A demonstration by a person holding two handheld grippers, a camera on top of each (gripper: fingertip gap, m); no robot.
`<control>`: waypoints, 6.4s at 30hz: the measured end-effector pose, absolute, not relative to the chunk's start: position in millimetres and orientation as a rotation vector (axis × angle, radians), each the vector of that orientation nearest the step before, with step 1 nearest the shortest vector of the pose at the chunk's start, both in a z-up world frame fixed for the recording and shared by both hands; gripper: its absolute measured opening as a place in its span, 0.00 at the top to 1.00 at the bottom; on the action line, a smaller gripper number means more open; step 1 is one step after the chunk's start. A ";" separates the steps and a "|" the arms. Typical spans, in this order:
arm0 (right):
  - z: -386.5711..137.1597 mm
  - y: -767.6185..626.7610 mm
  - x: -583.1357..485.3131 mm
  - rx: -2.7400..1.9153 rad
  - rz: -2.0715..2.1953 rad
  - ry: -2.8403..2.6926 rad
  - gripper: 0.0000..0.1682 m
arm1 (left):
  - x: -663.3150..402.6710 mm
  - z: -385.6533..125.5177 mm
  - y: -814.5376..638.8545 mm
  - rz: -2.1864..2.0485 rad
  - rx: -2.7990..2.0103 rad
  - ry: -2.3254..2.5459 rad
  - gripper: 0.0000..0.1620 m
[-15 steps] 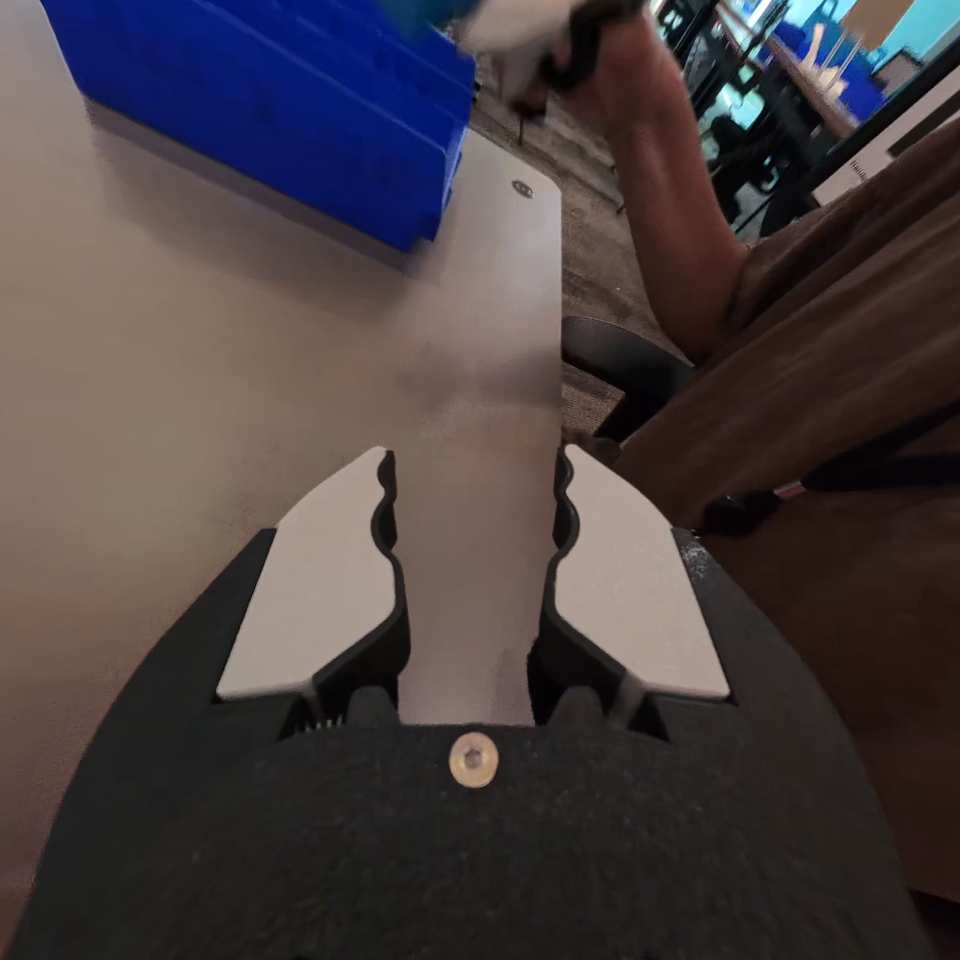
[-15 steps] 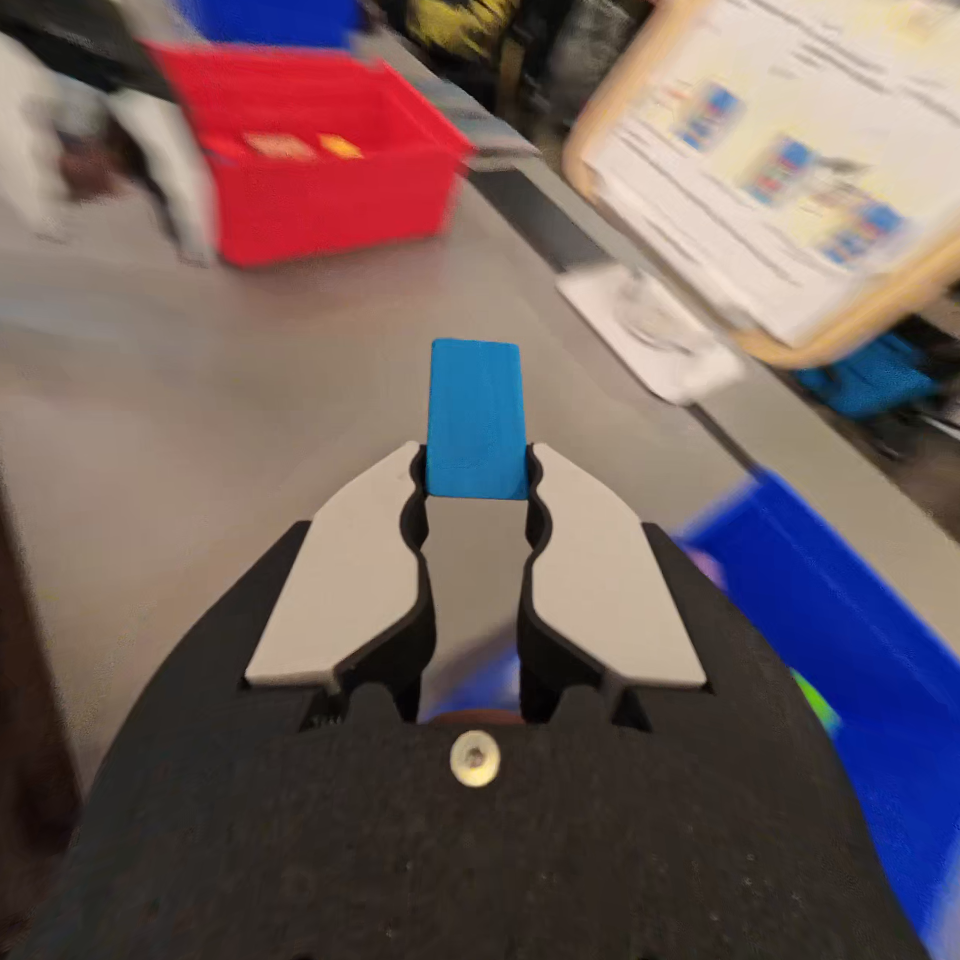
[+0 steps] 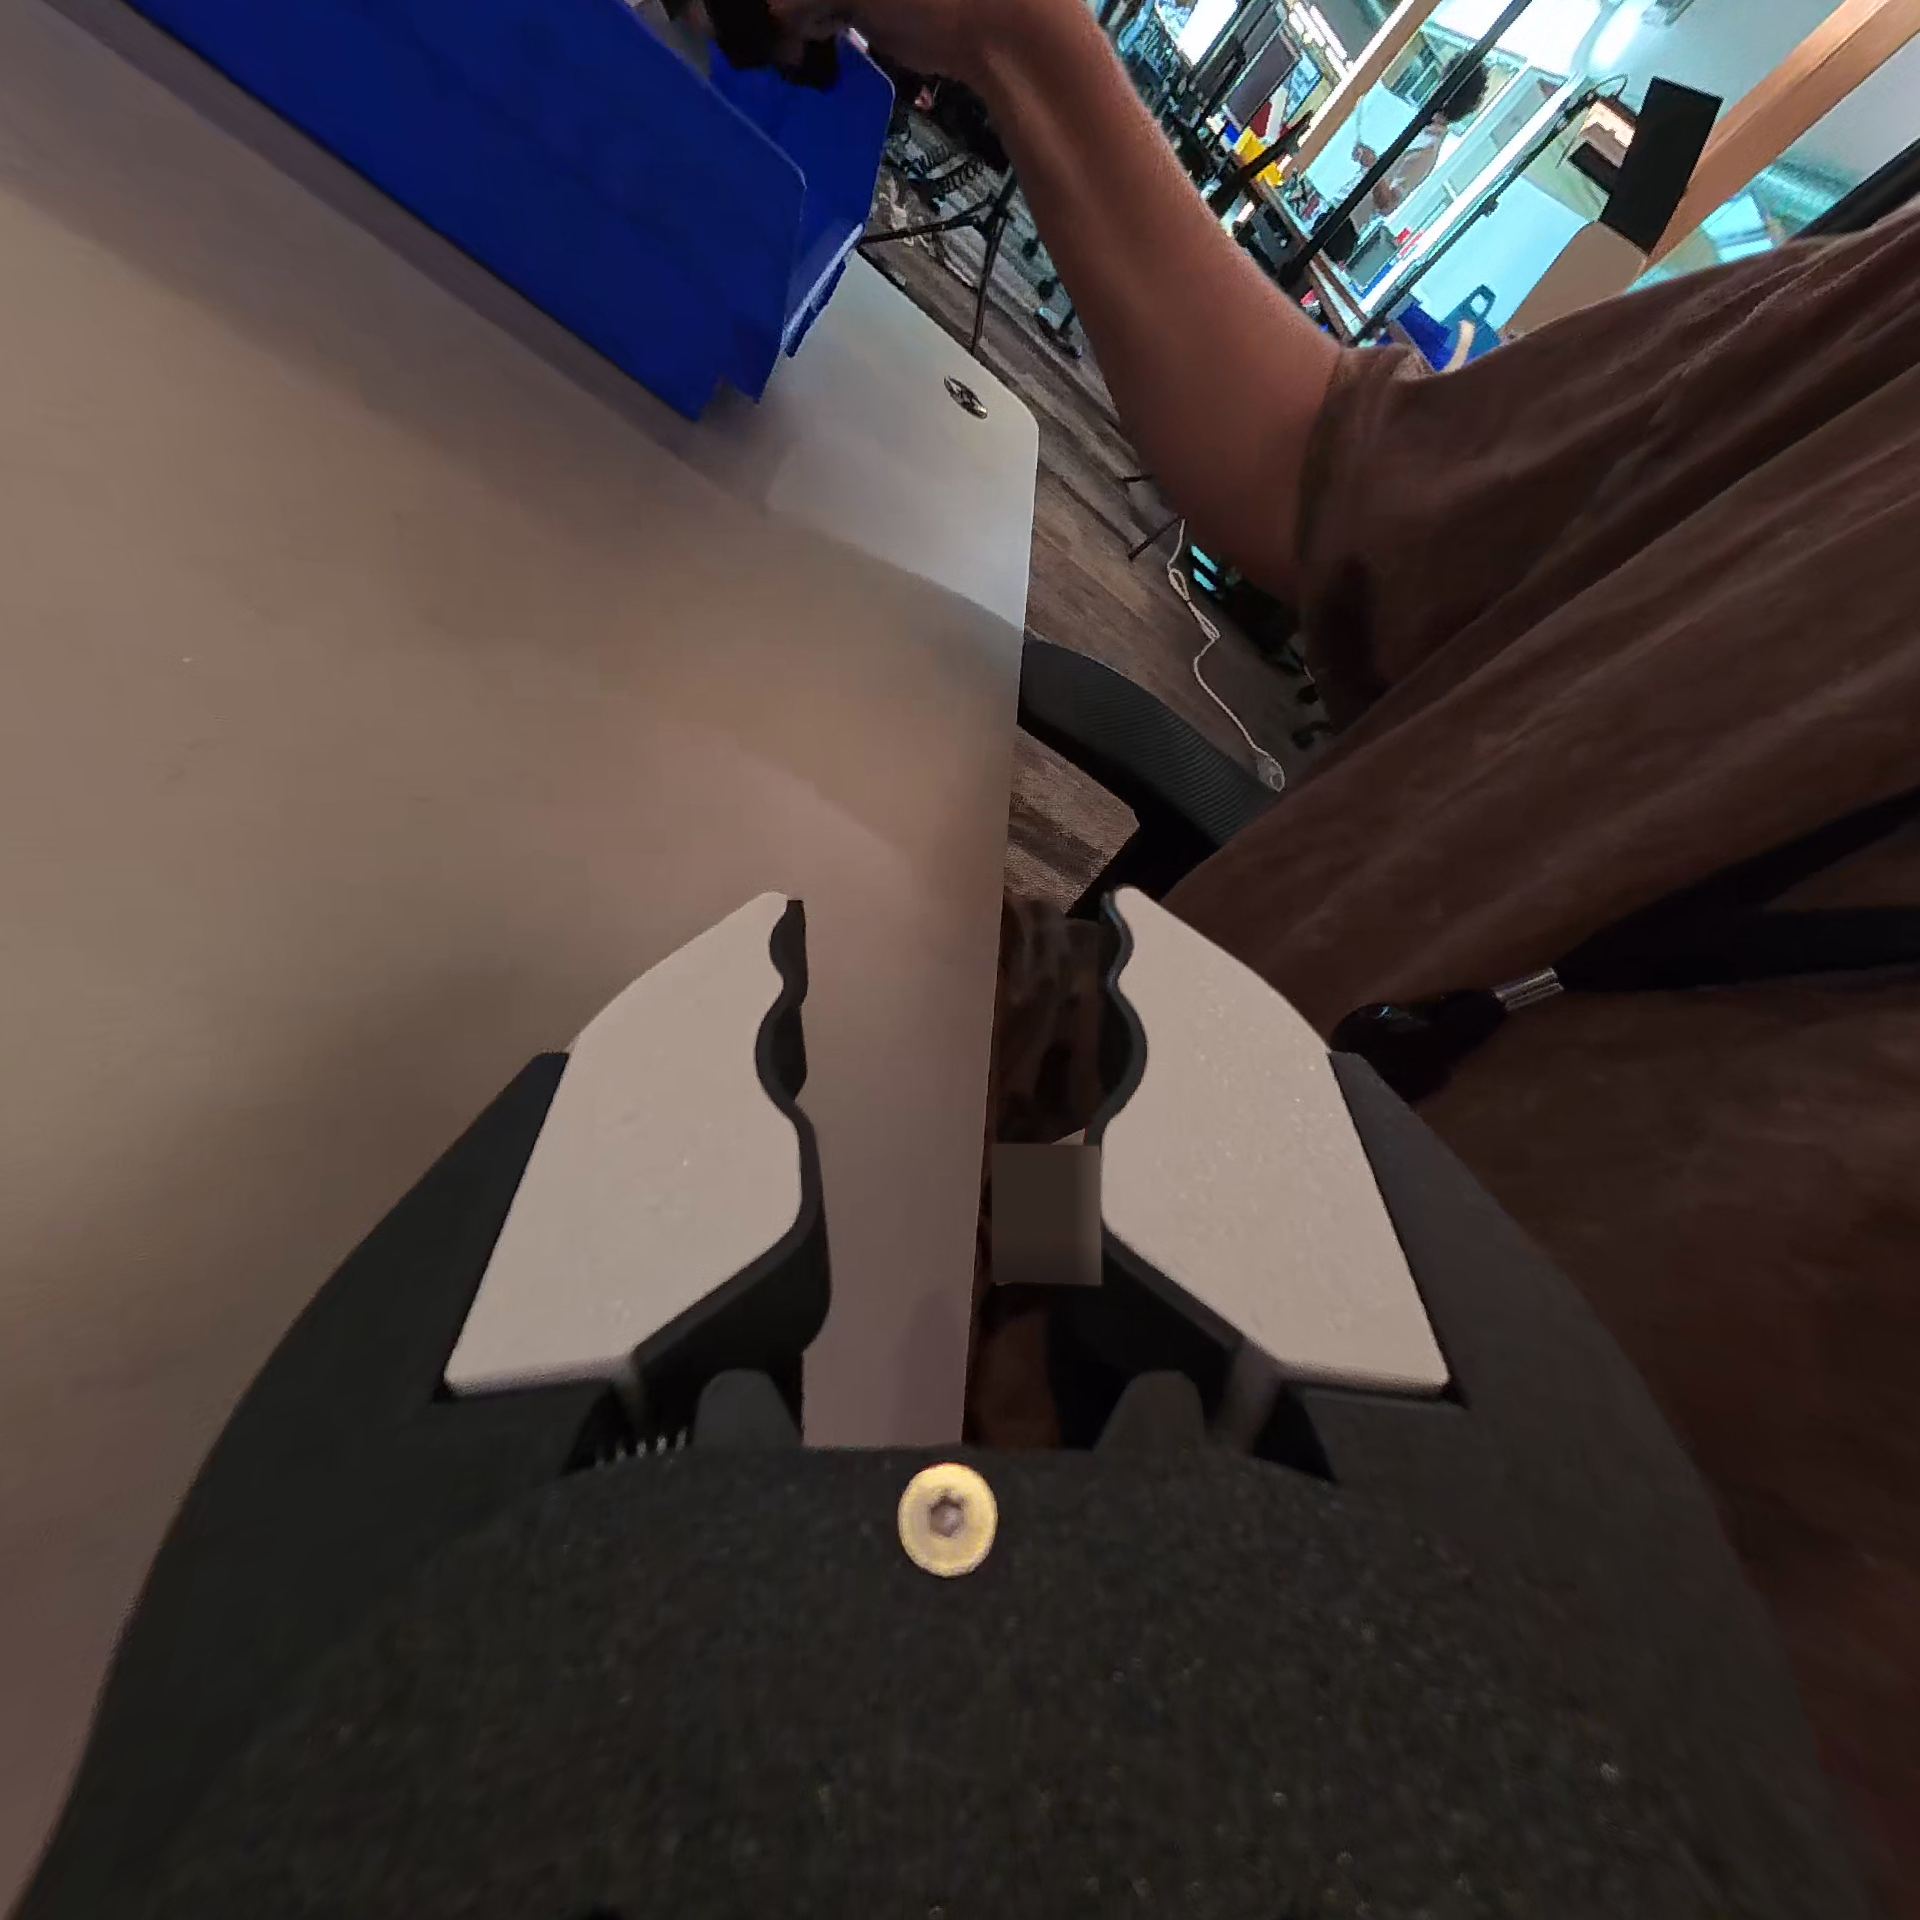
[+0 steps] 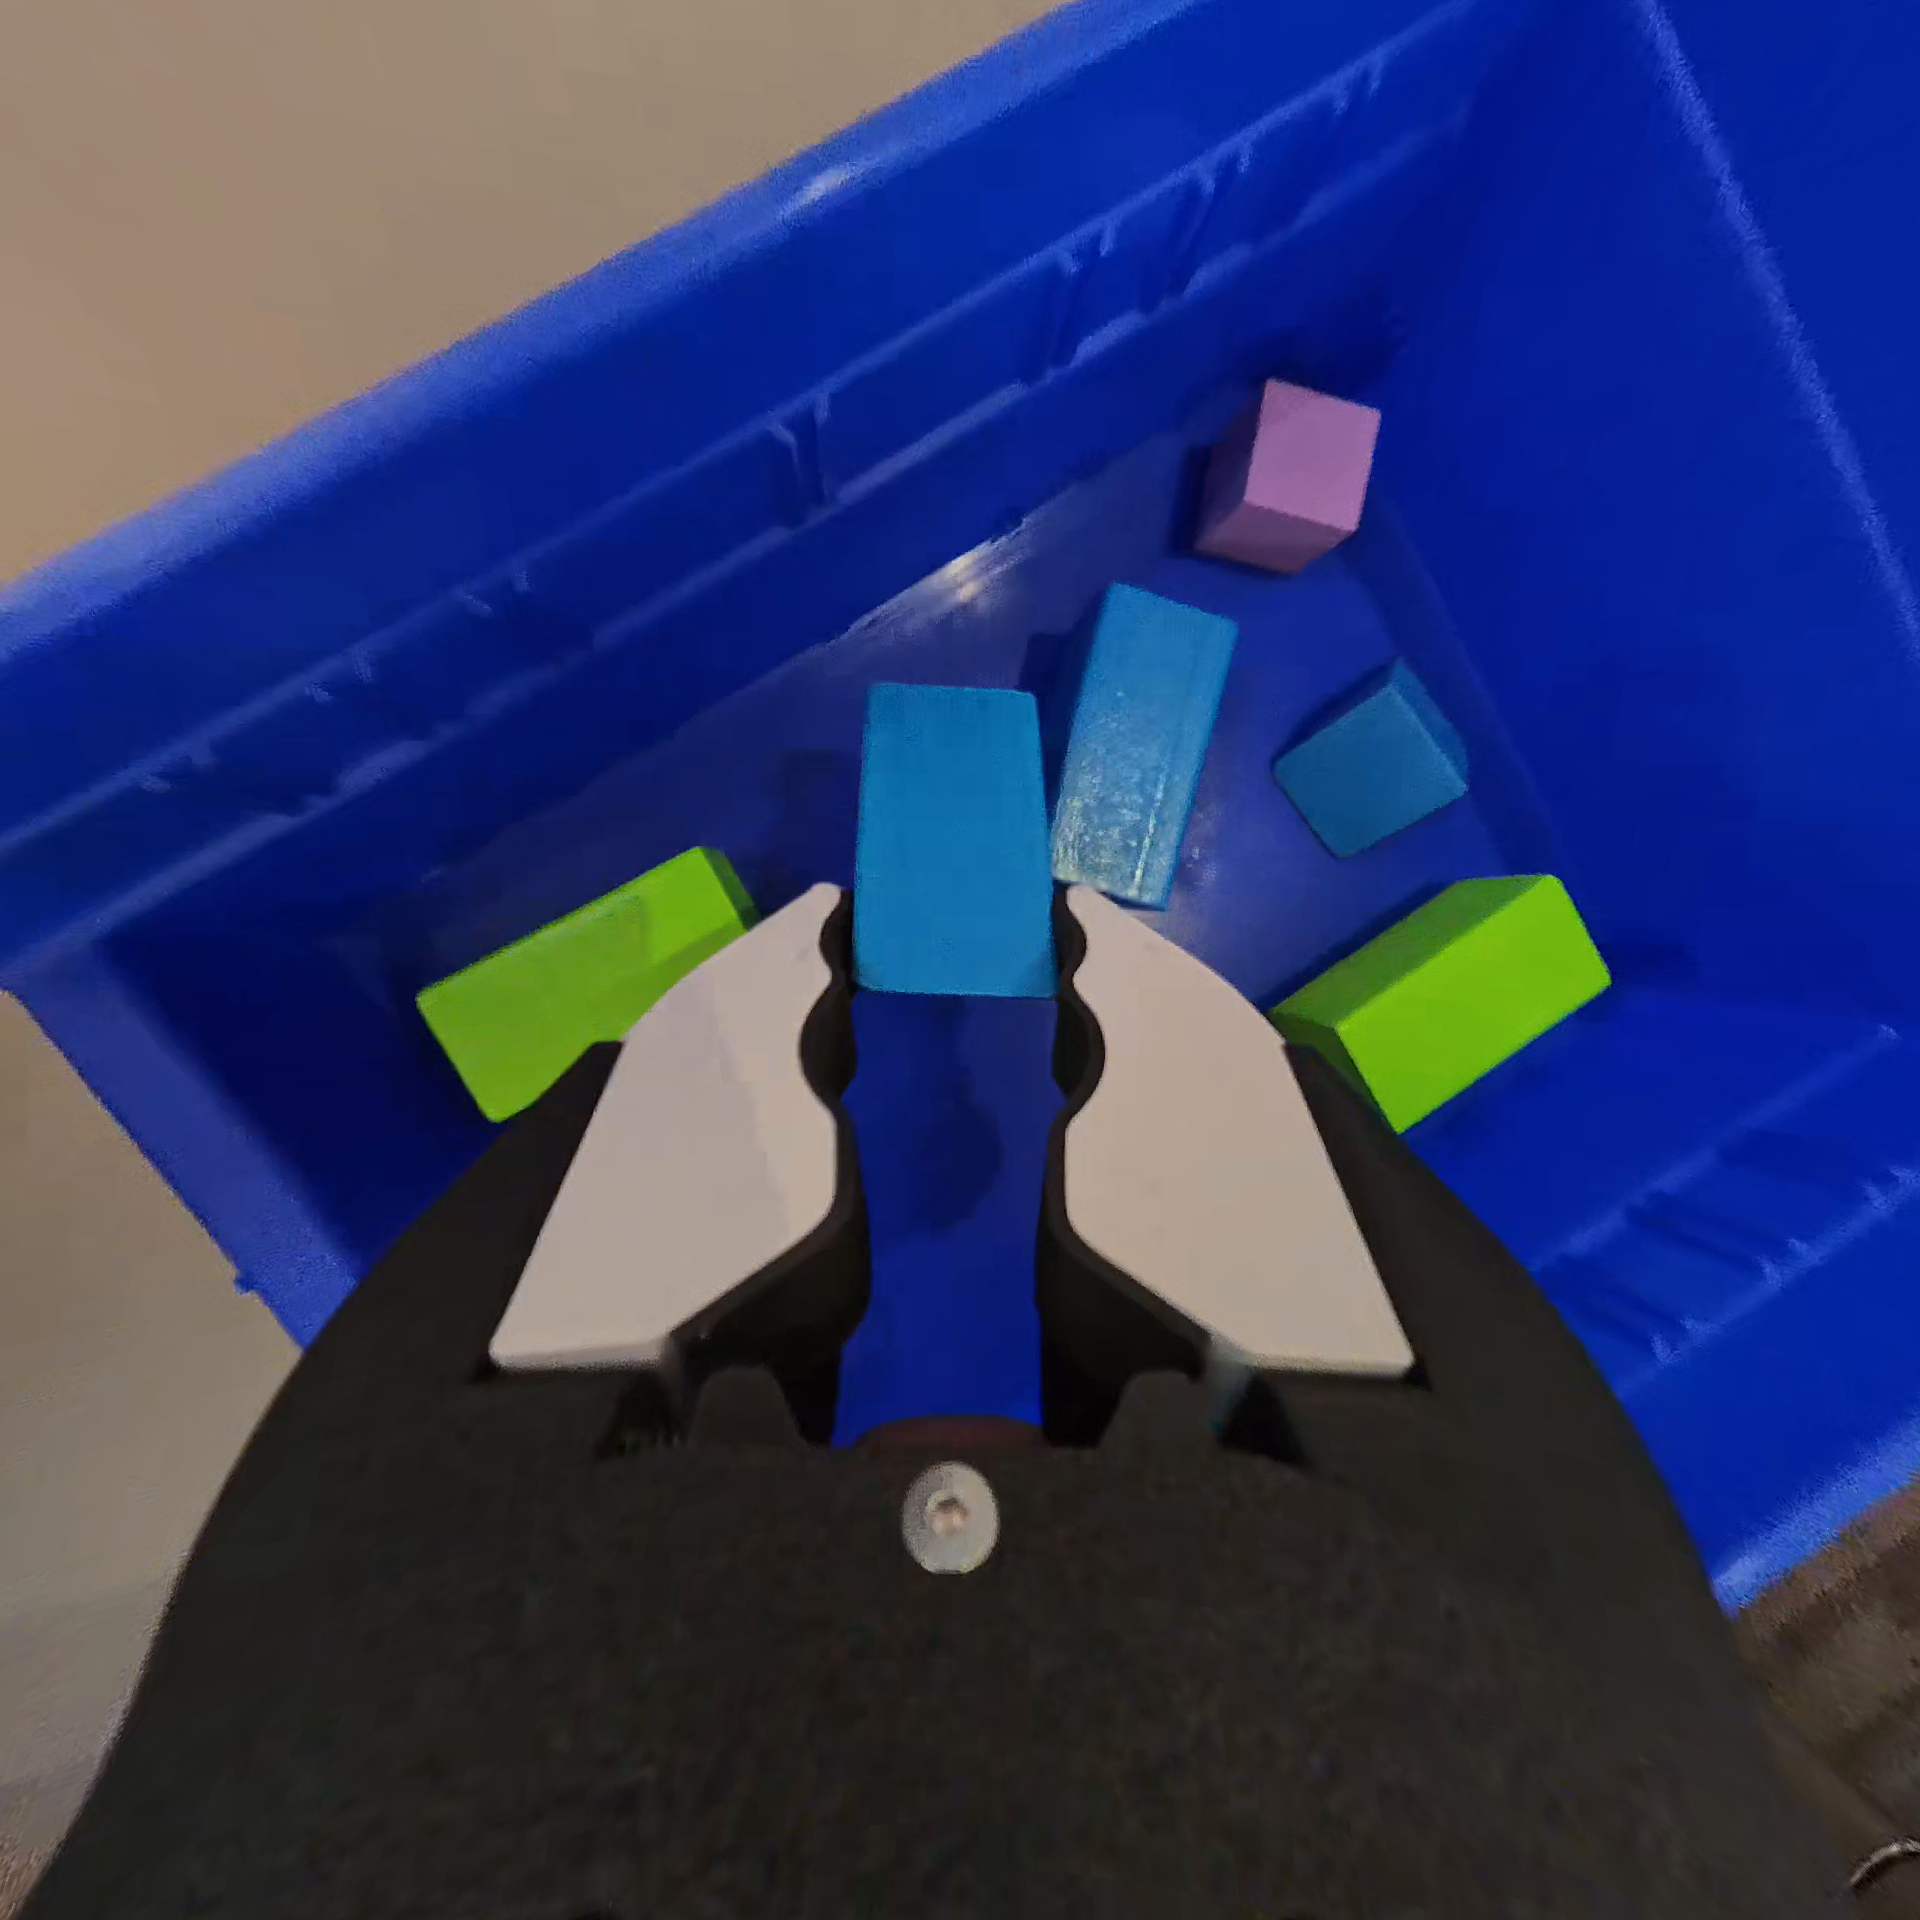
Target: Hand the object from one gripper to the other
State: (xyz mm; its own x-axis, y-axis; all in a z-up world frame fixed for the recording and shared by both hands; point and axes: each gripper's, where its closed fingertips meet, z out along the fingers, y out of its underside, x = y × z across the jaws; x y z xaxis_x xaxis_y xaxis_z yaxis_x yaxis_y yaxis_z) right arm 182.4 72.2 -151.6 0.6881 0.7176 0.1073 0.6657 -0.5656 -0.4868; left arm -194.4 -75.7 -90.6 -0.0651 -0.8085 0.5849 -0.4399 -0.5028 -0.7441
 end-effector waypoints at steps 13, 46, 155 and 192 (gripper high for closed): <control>-192.7 50.5 206.8 -2.735 -0.065 -1.259 0.79 | -202.8 -88.5 -74.2 -1.573 -1.899 1.289 0.67; 2.5 -19.5 -29.8 -1.635 0.732 -0.703 0.76 | -231.4 -88.1 -25.7 -1.354 -1.774 0.975 0.67; -13.3 48.1 192.2 -2.166 -0.372 -0.915 0.59 | -194.2 -81.5 -2.7 -1.822 -1.874 0.881 0.70; -21.5 4.9 129.5 -2.242 0.136 -0.453 0.60 | -210.8 -89.2 11.0 -1.350 -1.795 0.992 0.65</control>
State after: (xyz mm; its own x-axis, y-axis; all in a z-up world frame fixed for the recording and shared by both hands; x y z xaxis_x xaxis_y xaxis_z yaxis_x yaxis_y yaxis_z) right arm 129.5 4.9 -21.5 0.9292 0.3658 0.0522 0.2766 -0.5948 -0.7548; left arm -210.8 11.0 -89.2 0.1744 -0.8723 0.4568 -0.1753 -0.4840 -0.8573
